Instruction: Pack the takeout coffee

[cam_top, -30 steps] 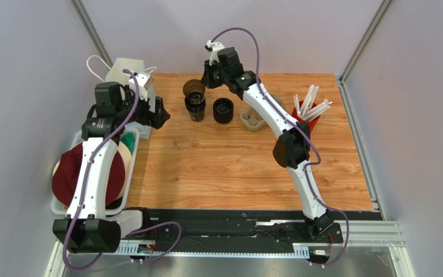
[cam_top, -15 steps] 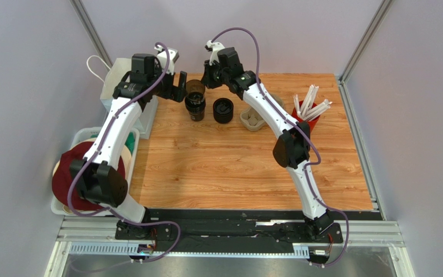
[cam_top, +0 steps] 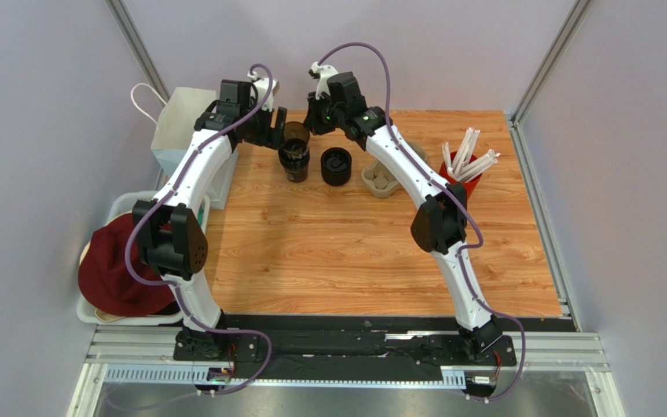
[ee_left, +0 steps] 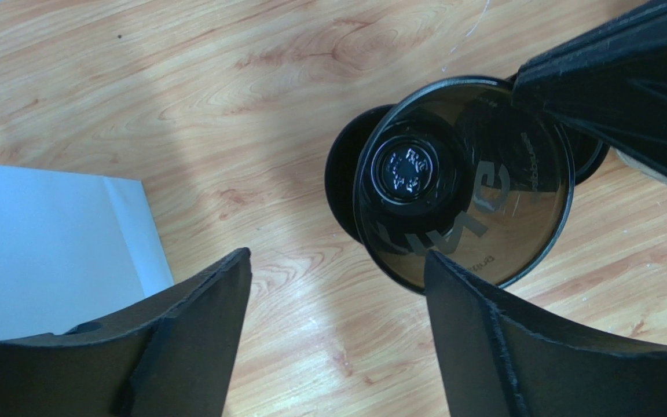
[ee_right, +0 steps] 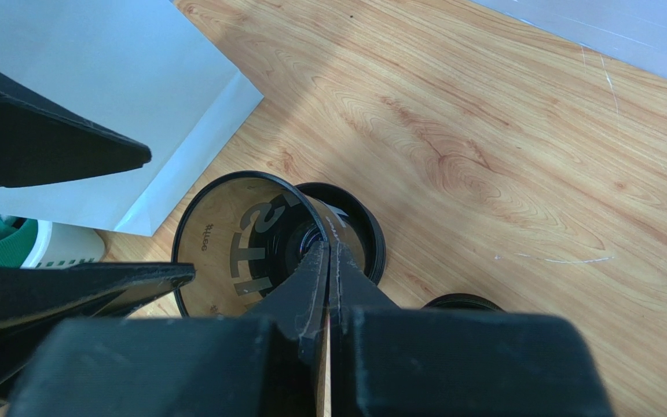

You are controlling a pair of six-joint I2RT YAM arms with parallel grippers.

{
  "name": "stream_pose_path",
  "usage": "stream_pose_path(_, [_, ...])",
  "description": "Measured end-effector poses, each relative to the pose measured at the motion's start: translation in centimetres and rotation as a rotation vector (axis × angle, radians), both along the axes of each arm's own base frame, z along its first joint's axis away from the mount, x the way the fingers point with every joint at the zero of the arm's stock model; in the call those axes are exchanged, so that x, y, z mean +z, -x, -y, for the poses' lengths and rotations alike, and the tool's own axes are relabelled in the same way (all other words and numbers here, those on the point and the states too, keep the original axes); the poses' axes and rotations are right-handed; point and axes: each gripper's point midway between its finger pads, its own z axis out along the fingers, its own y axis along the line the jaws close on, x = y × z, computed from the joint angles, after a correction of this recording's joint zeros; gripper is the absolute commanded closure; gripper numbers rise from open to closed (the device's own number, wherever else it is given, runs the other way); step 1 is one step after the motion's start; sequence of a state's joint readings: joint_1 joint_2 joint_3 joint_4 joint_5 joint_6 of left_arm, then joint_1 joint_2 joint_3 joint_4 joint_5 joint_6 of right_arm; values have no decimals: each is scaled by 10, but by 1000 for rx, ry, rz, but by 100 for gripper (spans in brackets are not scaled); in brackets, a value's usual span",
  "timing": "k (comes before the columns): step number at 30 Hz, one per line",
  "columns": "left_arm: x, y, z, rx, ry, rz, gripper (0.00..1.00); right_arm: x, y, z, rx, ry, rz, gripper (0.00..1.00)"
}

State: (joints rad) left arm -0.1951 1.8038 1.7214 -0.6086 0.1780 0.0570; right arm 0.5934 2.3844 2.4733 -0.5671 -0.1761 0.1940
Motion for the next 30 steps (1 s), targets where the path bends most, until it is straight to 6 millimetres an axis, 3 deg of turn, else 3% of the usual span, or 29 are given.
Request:
stream_pose_path(7, [4, -7, 6, -6, 25, 13, 36, -1, 0, 0, 0, 2, -3, 100])
stream_pose_path(16, [-3, -12, 11, -9, 45, -2, 38, -1, 1, 0, 0, 3, -4, 100])
stream_pose_path(25, [-12, -13, 14, -13, 57, -25, 65, -1, 1, 0, 1, 3, -4, 100])
stream_pose_path(30, [-10, -12, 18, -21, 68, -25, 73, -1, 1, 0, 0, 3, -4, 100])
